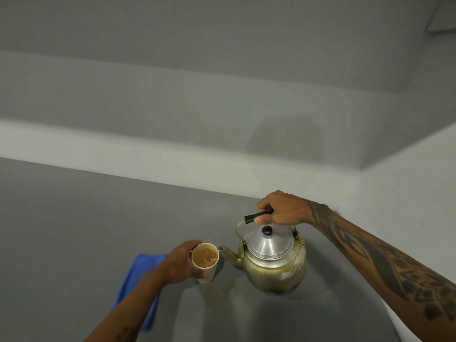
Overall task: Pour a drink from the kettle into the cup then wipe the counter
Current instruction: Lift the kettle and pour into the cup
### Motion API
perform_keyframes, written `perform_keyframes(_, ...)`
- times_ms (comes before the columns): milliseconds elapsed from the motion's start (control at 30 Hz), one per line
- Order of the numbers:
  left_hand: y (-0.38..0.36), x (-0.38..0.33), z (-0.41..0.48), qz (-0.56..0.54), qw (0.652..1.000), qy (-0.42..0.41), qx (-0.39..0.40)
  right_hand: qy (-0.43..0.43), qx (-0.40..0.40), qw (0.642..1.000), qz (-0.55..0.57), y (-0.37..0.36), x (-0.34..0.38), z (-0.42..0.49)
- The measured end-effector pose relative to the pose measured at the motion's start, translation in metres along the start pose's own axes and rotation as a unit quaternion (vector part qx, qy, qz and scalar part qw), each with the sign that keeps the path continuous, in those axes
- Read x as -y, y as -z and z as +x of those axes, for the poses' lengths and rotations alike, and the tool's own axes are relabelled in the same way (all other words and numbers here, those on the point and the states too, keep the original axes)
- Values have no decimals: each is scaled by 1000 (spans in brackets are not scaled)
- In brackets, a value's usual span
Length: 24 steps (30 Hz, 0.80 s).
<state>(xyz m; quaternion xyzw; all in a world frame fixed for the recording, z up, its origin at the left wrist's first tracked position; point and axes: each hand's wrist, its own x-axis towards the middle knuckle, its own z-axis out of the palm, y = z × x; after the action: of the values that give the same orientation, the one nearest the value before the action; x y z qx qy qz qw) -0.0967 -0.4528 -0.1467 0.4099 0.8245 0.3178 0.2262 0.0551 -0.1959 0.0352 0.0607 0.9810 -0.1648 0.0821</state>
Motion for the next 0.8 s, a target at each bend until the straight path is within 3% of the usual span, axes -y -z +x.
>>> perform_keyframes(167, 28, -46, 8, 130, 989, 37, 62, -6, -10, 999, 38, 2, -12, -7)
perform_keyframes(300, 57, -133, 27, 87, 995, -42, 18, -26, -23, 998, 52, 7, -21, -11)
perform_keyframes(467, 53, -223, 65, 148, 983, -95, 58, -57, -55, 996, 41, 10, -29, -17)
perform_keyframes(600, 36, -254, 91, 216, 966, -87, 113, -77, -84, 993, 43, 15, -41, -23)
perform_keyframes(800, 14, -277, 127, 214, 964, -111, 108, -98, -122, 985, 65, 21, -75, -38)
